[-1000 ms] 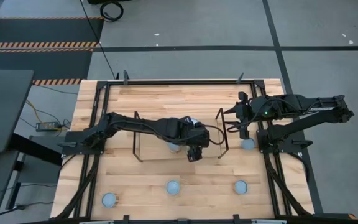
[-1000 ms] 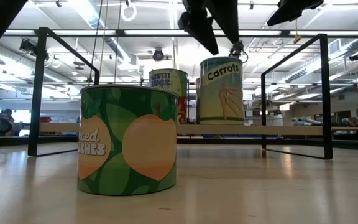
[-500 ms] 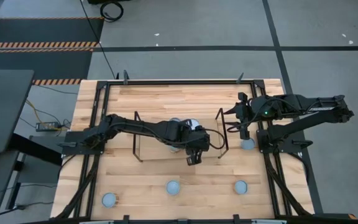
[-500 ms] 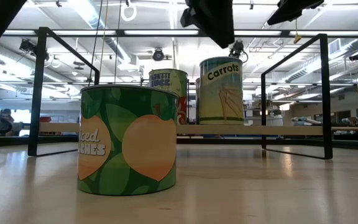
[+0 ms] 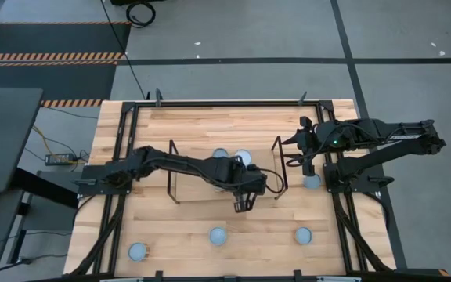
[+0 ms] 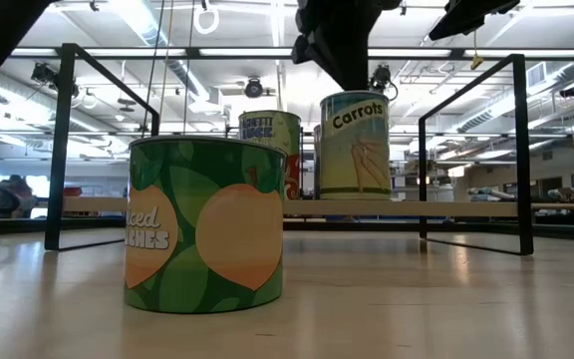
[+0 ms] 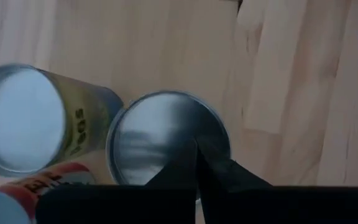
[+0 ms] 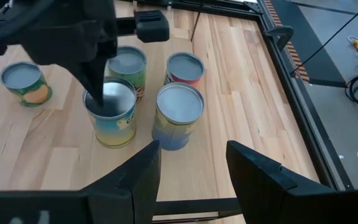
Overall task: Pick and place cans onto a shelf
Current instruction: Put the canned carrots on the shelf
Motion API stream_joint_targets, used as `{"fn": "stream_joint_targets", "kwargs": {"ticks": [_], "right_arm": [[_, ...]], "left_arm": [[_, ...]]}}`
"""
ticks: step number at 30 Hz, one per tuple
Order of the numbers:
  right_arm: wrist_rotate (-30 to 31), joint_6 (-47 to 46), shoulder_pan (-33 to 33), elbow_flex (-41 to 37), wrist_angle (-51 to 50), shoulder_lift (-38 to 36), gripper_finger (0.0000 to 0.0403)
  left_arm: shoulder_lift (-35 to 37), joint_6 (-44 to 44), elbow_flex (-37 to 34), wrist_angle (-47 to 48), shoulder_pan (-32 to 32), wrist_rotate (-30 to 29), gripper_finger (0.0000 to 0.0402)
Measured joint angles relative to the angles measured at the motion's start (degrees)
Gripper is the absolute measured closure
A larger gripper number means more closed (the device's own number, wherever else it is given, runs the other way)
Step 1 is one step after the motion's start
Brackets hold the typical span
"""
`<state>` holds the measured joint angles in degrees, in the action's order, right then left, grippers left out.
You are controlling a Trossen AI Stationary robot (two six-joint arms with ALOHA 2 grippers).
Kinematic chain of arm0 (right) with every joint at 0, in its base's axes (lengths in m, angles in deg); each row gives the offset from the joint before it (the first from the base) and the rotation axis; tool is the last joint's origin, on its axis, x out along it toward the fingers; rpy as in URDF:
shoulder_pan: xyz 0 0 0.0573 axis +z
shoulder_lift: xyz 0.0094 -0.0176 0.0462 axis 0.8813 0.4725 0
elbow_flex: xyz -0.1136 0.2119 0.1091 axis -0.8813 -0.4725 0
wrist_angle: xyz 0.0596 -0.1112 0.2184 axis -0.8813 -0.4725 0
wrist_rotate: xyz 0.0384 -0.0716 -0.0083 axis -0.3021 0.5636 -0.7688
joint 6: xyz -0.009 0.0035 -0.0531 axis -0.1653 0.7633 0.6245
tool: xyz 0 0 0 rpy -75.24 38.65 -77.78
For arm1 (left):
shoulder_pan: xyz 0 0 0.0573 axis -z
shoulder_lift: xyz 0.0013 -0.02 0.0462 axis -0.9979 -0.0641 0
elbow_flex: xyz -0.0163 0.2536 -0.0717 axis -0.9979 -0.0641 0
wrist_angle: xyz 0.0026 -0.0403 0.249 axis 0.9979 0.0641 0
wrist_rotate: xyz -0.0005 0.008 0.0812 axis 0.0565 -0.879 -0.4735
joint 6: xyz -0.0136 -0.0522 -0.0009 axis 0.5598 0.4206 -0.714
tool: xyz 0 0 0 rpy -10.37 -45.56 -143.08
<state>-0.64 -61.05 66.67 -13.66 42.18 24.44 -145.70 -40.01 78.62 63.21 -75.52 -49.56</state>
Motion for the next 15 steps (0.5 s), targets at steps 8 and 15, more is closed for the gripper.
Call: {"fn": "stream_joint_targets", "kwargs": {"ticks": [8, 15], "right_arm": [[0.0, 0.0, 0.0, 0.0, 0.0, 0.0, 0.0213], [0.0, 0.0, 0.0, 0.0, 0.0, 0.0, 0.0213]], "left_arm": [[-0.3, -0.1, 0.1, 1.4, -0.8, -1.4, 0.0397], [-0.4, -0.2, 0.1, 1.1, -0.8, -1.2, 0.0392]]}}
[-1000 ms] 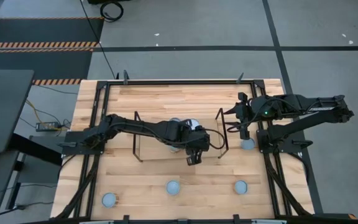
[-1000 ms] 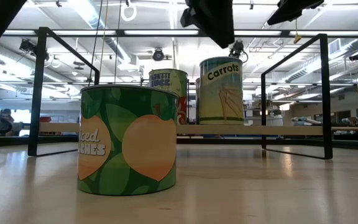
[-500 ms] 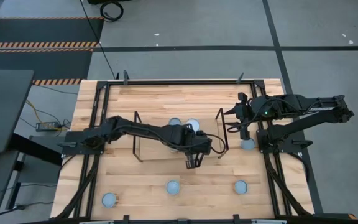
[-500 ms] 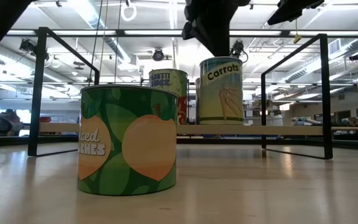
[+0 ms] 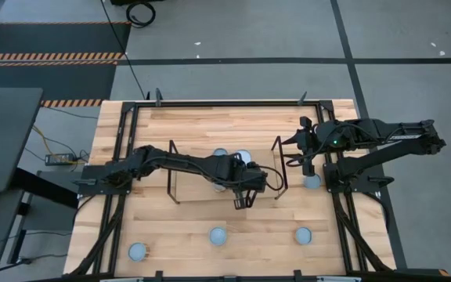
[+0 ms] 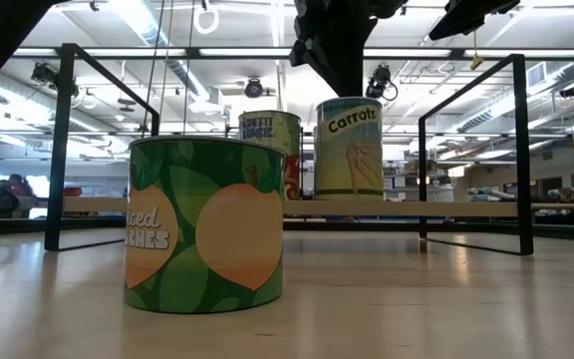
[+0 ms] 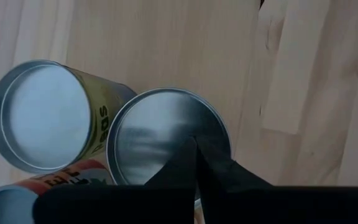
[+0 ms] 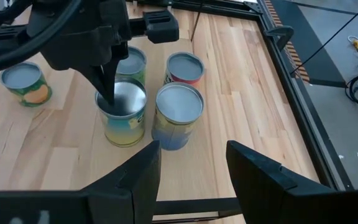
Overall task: Pick and place cans onto a shelf
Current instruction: Put the canned carrots on the shelf
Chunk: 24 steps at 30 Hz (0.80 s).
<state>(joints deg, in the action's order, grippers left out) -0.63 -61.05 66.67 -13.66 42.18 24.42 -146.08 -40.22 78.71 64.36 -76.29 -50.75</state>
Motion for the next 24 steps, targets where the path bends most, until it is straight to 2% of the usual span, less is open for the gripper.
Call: {"fn": "stream_joint_targets", "kwargs": {"ticks": [24], "right_arm": [[0.0, 0.6, 0.0, 0.0, 0.0, 0.0, 0.0213]], "left_arm": [[0.3, -0.3, -0.1, -0.9, 0.0, 1.1, 0.0385]]}}
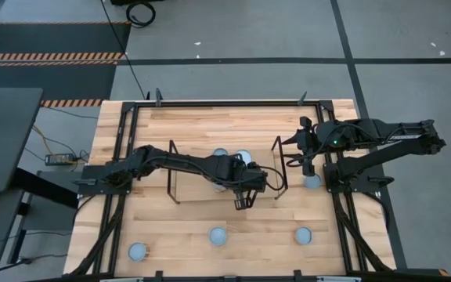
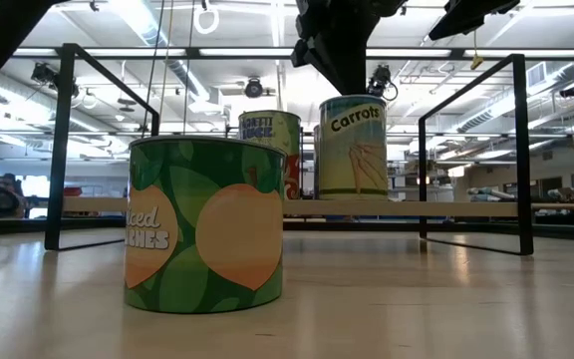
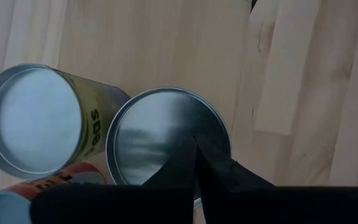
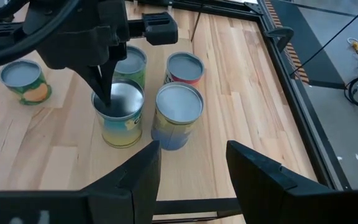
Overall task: Pick and place cans onto a shelf
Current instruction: Put the canned carrots on the shelf, then put the canned pineapples on the shelf
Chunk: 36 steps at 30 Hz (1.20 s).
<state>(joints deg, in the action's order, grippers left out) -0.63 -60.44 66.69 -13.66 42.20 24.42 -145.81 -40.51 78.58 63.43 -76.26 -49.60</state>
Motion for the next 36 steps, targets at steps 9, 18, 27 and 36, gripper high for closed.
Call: {"fn": "stream_joint_targets", "kwargs": {"ticks": [9, 18, 27, 36], "right_arm": [[0.2, 6.7, 0.0, 0.0, 1.4, 0.0, 0.0213], [9.2, -0.1, 0.0, 9.1, -19.2, -1.2, 0.0213], [-9.9, -26.0, 2.4, 3.3, -34.6, -4.7, 0.0160], [-11.5, -44.2, 24.2, -0.5, -27.2, 2.6, 0.0175]], "left_arm": [[6.2, -0.8, 0.0, -0.7, 0.0, -3.5, 0.0361], [15.4, -0.4, 0.0, 2.2, 5.9, -18.3, 0.0383], [19.1, 12.2, 0.0, 19.6, 14.7, -36.0, 0.0397], [22.9, 16.5, -7.8, 20.0, 13.4, -35.6, 0.0398]]}}
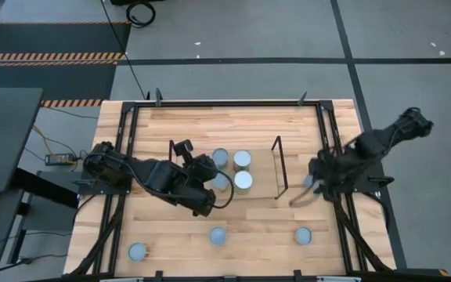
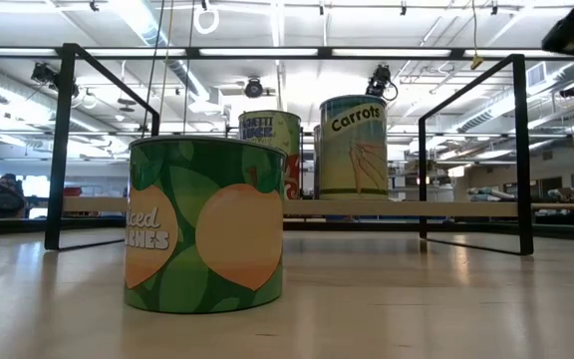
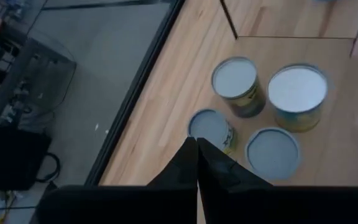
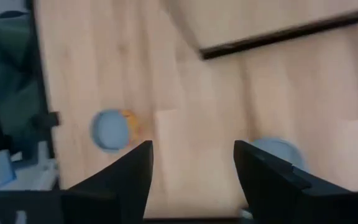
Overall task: Pick and place cans onto a shelf
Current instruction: Put the canned pineapples on the shelf
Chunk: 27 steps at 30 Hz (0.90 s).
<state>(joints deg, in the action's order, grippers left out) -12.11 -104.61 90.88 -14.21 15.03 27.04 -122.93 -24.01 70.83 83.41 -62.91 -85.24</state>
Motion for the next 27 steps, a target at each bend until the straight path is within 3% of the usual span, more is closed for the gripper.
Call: {"fn": "stream_joint_targets", "kwargs": {"ticks": [5, 11, 15, 19, 24, 27], "right_arm": [[6.1, -8.9, 13.9, 0.0, 6.6, 8.1, 0.0180], [9.1, -14.3, 23.6, 0.0, 13.2, 21.8, 0.0177], [6.8, -14.5, 25.7, 0.0, 17.8, 30.5, 0.0149], [4.0, -13.2, 25.5, 0.0, 19.9, 36.9, 0.0095], [2.5, -10.1, 23.9, 0.0, 21.1, 41.7, 0.0022], [0.0, -10.2, 22.6, 0.0, 22.1, 43.1, 0.0007]], "left_arm": [[3.3, -3.3, -9.6, -10.8, -2.4, 4.1, 0.0398], [5.6, -8.9, -20.8, -26.6, -4.5, 15.9, 0.0398], [5.7, -8.1, -24.2, -29.6, -4.7, 19.3, 0.0386], [5.7, -5.6, -25.0, -29.3, -3.6, 19.4, 0.0375], [5.7, -5.9, -25.0, -29.6, -1.6, 19.4, 0.0380], [5.7, -6.0, -25.0, -29.7, -1.1, 19.3, 0.0383]]}}
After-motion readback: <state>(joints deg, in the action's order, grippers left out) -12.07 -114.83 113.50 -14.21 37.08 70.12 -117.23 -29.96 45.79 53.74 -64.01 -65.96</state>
